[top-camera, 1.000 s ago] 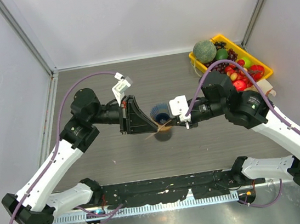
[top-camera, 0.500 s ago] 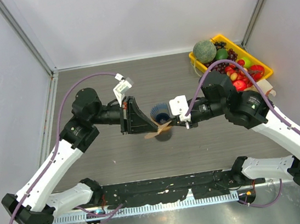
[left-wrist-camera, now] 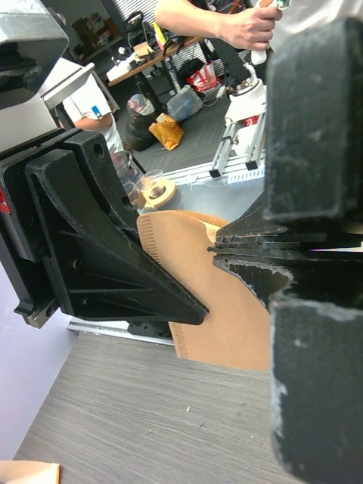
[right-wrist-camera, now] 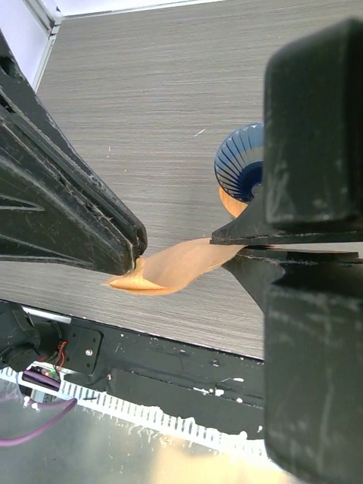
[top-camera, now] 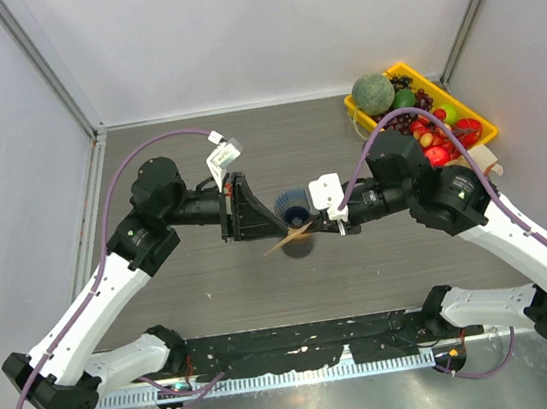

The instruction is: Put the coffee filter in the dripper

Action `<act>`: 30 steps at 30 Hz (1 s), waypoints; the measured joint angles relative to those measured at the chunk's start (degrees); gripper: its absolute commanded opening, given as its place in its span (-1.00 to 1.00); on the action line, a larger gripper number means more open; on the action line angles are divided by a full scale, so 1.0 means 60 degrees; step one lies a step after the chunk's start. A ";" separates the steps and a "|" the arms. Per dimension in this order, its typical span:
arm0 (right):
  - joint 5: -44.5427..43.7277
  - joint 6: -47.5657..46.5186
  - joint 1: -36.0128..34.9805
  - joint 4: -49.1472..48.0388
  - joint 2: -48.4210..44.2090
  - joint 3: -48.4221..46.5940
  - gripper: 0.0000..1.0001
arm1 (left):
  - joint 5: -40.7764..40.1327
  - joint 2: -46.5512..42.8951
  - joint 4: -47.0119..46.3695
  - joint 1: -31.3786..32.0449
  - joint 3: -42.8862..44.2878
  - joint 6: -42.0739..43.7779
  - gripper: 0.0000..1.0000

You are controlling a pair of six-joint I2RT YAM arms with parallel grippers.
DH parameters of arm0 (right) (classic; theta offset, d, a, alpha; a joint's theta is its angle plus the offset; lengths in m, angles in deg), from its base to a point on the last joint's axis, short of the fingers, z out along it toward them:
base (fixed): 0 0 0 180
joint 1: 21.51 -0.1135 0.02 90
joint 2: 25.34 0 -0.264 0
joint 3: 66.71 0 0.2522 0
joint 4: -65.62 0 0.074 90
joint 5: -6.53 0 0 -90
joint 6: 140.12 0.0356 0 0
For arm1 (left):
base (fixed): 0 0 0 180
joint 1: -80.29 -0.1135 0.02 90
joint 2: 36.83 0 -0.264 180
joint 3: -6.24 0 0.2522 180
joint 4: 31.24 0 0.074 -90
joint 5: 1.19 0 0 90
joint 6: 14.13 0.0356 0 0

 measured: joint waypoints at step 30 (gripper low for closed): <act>0.0546 -0.0696 -0.0011 0.1115 -0.0076 0.0459 -0.90 | 0.1115 0.0142 0.5610 -0.1093 0.3195 0.5960 -0.17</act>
